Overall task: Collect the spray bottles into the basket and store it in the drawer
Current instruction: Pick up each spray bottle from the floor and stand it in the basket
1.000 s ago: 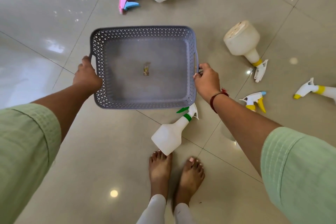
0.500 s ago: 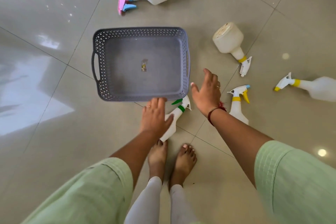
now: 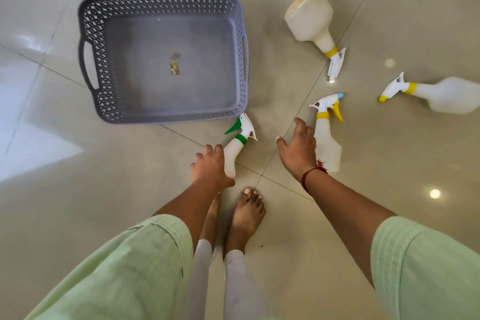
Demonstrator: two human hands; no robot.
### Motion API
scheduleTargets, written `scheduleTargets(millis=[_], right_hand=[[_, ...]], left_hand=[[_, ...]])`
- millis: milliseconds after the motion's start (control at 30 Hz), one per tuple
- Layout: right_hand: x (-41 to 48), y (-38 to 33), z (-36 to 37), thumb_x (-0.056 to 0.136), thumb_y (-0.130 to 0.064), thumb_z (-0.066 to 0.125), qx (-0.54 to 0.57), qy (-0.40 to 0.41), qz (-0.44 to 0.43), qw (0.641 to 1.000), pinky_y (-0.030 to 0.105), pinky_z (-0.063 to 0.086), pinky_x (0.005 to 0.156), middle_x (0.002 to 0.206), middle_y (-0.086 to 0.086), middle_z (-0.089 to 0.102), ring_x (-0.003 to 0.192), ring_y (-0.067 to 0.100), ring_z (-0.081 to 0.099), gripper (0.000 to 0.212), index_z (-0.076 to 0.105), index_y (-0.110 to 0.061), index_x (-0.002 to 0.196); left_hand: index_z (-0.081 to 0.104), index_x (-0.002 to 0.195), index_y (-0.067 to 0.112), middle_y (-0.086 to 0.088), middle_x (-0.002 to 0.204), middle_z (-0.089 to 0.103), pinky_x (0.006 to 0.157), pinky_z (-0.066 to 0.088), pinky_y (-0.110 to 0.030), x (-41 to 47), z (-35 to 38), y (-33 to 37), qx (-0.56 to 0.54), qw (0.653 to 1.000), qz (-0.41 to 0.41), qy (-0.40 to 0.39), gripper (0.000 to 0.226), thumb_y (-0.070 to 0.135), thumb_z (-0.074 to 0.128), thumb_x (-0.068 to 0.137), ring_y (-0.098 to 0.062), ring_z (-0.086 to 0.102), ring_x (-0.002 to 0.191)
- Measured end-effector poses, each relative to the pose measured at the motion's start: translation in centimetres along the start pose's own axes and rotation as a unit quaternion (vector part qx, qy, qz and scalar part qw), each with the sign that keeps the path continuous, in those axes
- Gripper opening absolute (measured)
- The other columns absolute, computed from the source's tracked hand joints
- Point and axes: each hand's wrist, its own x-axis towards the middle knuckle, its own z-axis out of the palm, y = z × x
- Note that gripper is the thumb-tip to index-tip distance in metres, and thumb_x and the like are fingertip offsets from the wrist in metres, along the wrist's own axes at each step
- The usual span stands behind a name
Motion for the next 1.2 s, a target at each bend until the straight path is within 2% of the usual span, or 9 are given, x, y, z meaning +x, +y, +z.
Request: scheduleTargets(millis=[267, 400, 500, 733, 867, 933, 1000, 1067, 1200], right_hand=[[-2.0, -5.3, -5.6, 0.092, -0.041, 0.054, -0.014, -0.022, -0.072, 0.997, 0.043, 0.039, 0.104, 0.138, 0.017, 0.043, 0.126, 0.036, 0.043, 0.058, 0.038, -0.012, 0.140], [-1.8, -8.8, -10.7, 0.094, -0.039, 0.051, -0.028, -0.053, -0.066, 0.996, 0.037, 0.047, 0.085, 0.113, 0.017, 0.065, 0.104, 0.034, 0.059, 0.040, 0.058, -0.006, 0.115], [-1.7, -12.0, -13.8, 0.093, -0.045, 0.049, 0.036, -0.069, -0.056, 0.995, 0.042, 0.054, 0.075, 0.094, 0.020, 0.069, 0.086, 0.037, 0.065, 0.047, 0.061, 0.001, 0.094], [-1.2, -22.1, -14.6, 0.092, -0.031, 0.057, 0.128, -0.089, -0.147, 0.977, 0.029, 0.051, 0.050, 0.080, 0.010, 0.060, 0.062, 0.017, 0.055, 0.021, 0.060, -0.010, 0.090], [-1.3, -26.7, -11.7, 0.092, -0.028, 0.058, 0.095, -0.121, -0.231, 0.961, 0.030, 0.047, 0.051, 0.070, 0.007, 0.059, 0.052, 0.014, 0.052, 0.014, 0.058, -0.021, 0.080], [-1.6, -27.8, -10.0, 0.091, -0.032, 0.057, 0.014, -0.102, -0.297, 0.949, 0.037, 0.051, 0.062, 0.077, 0.012, 0.065, 0.061, 0.024, 0.060, 0.019, 0.061, -0.015, 0.083], [-1.7, -28.4, -8.7, 0.090, -0.036, 0.055, -0.051, -0.070, -0.340, 0.936, 0.035, 0.049, 0.066, 0.078, 0.006, 0.064, 0.070, 0.028, 0.063, 0.022, 0.059, -0.015, 0.087], [-1.7, -28.7, -7.6, 0.087, -0.036, 0.056, -0.051, -0.058, -0.342, 0.936, 0.029, 0.039, 0.061, 0.077, 0.000, 0.059, 0.071, 0.025, 0.060, 0.020, 0.057, -0.017, 0.089], [-1.0, -28.7, -5.1, 0.079, -0.030, 0.060, -0.017, -0.082, -0.298, 0.951, 0.041, 0.054, 0.075, 0.091, 0.003, 0.064, 0.087, 0.027, 0.065, 0.034, 0.061, -0.010, 0.106]], left_hand=[[0.038, 0.131, 0.022, -0.003, 0.124, 0.048, 0.088, 0.052, -0.038, -4.9, -3.3, 2.1, -0.169, 0.978, 0.119, -0.018, 0.089, 0.048, 0.081, 0.057, -0.025, 0.052, 0.106], [0.039, 0.131, 0.023, -0.003, 0.126, 0.048, 0.090, 0.050, -0.036, -6.0, -8.5, 3.3, -0.214, 0.965, 0.153, 0.019, 0.089, 0.046, 0.081, 0.056, -0.026, 0.052, 0.108], [0.042, 0.129, 0.022, -0.004, 0.126, 0.049, 0.091, 0.048, -0.039, -6.1, -12.7, 3.3, -0.242, 0.953, 0.168, 0.075, 0.087, 0.041, 0.082, 0.055, -0.028, 0.052, 0.110], [0.043, 0.131, 0.017, -0.008, 0.126, 0.048, 0.091, 0.046, -0.038, -4.4, -19.1, -1.5, -0.260, 0.930, 0.181, 0.188, 0.087, 0.031, 0.084, 0.055, -0.031, 0.051, 0.110], [0.038, 0.135, 0.013, -0.010, 0.135, 0.044, 0.098, 0.044, -0.048, -3.3, -19.4, -6.2, -0.250, 0.923, 0.156, 0.249, 0.091, 0.030, 0.083, 0.058, -0.036, 0.048, 0.117], [0.022, 0.146, 0.015, -0.008, 0.151, 0.027, 0.112, 0.028, -0.052, -3.0, -17.6, -8.1, -0.221, 0.936, 0.087, 0.259, 0.105, 0.034, 0.082, 0.061, -0.032, 0.032, 0.136], [-0.001, 0.150, 0.017, -0.006, 0.160, 0.002, 0.118, 0.011, -0.052, -3.1, -14.9, -9.4, -0.224, 0.947, -0.035, 0.227, 0.118, 0.037, 0.079, 0.067, -0.027, 0.006, 0.147], [-0.012, 0.149, 0.019, -0.010, 0.159, -0.013, 0.118, 0.009, -0.054, -3.4, -11.8, -9.9, -0.221, 0.954, -0.132, 0.155, 0.120, 0.038, 0.077, 0.071, -0.031, -0.007, 0.147], [-0.016, 0.148, 0.028, -0.015, 0.156, -0.024, 0.113, 0.011, -0.062, -3.1, -7.4, -8.3, -0.137, 0.985, -0.080, 0.061, 0.119, 0.043, 0.075, 0.072, -0.042, -0.011, 0.144]])
